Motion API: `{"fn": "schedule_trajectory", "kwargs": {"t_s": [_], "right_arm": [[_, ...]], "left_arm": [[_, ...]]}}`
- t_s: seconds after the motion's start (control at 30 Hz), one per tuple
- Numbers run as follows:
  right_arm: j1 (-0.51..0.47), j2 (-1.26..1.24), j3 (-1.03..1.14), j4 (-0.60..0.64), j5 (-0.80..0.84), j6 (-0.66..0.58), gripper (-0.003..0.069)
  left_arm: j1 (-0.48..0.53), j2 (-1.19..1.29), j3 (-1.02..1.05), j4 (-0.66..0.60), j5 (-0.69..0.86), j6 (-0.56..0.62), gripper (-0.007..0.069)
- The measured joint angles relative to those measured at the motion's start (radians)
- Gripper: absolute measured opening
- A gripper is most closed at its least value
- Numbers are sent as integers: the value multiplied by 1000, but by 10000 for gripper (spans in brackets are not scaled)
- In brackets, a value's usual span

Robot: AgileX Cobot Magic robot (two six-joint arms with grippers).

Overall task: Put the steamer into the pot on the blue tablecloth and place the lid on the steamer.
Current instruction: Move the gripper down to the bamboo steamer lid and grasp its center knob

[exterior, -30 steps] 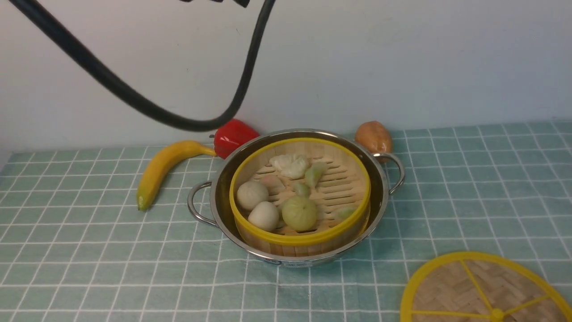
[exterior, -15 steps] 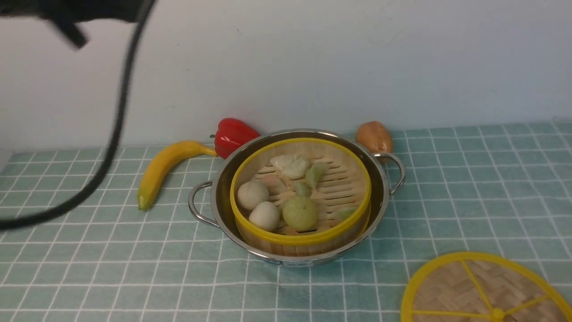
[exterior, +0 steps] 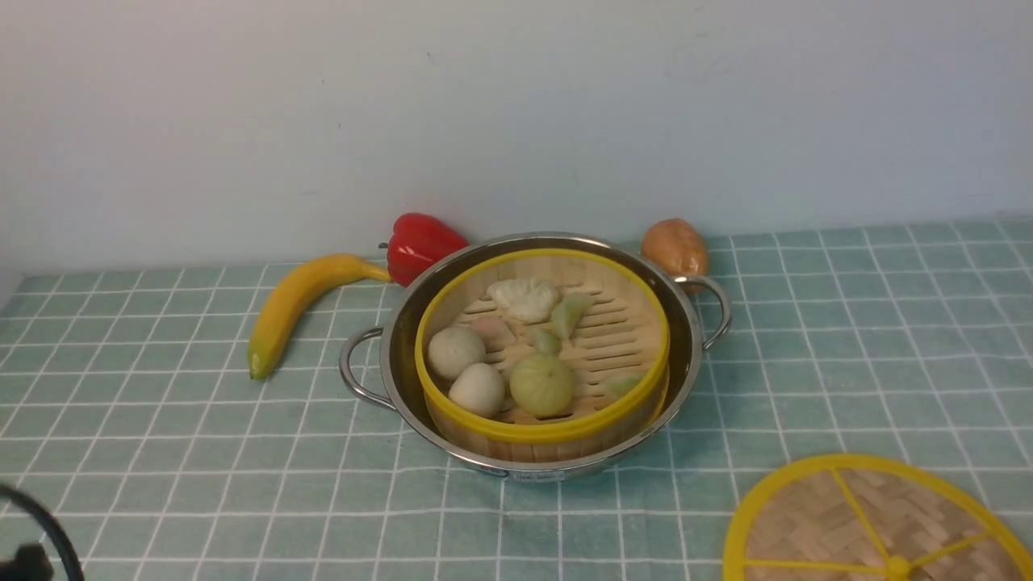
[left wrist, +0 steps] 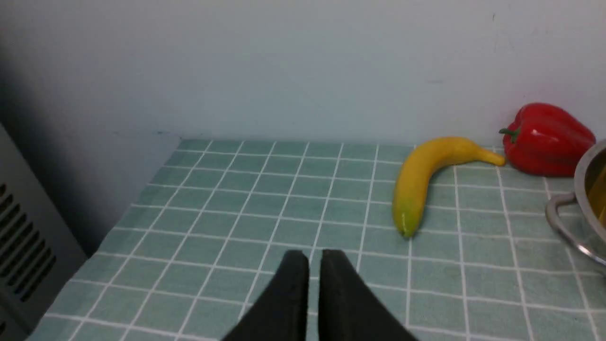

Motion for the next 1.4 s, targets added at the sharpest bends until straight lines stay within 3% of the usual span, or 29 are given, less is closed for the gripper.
{"fn": "schedule_trajectory", "kwargs": {"t_s": [0.23, 0.4, 1.4], "right_arm": [[0, 0, 0, 0, 0, 0, 243], [0, 0, 0, 0, 0, 0, 243], [0, 0, 0, -15, -2, -1, 243]], "left_arm": [[0, -242, 177, 24, 15, -2, 43], [0, -332, 185, 37, 126, -5, 54], [1, -345, 185, 52, 154, -5, 96]]}}
